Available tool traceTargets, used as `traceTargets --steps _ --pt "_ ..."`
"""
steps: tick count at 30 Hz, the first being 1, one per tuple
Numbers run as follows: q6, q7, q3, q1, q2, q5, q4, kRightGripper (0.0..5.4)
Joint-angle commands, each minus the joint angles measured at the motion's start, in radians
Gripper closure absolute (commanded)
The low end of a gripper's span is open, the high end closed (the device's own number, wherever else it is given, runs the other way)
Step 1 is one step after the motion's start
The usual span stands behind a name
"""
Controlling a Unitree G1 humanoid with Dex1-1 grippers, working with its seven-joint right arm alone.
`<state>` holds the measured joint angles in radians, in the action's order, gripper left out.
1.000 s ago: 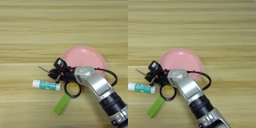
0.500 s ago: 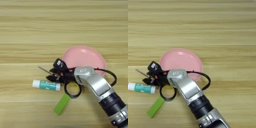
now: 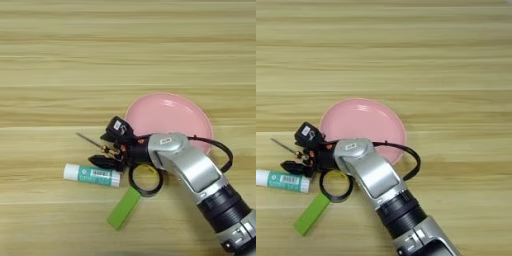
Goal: Move the objects on the table
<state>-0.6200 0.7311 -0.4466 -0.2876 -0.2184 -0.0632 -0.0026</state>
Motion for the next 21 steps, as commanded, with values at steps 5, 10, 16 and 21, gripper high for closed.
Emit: traceTargets --steps 5,10,16,21 --pt "0.023 -0.008 0.027 -0.034 0.0 -0.009 -0.045 0.89" --pt "0.018 -0.007 0.04 -0.036 0.002 -0.02 -0.06 0.36" --pt "0.005 -0.006 0.054 -0.041 0.005 -0.031 -0.087 0.03" --pt "-0.005 -0.005 0.059 -0.041 0.005 -0.038 -0.106 0.03"
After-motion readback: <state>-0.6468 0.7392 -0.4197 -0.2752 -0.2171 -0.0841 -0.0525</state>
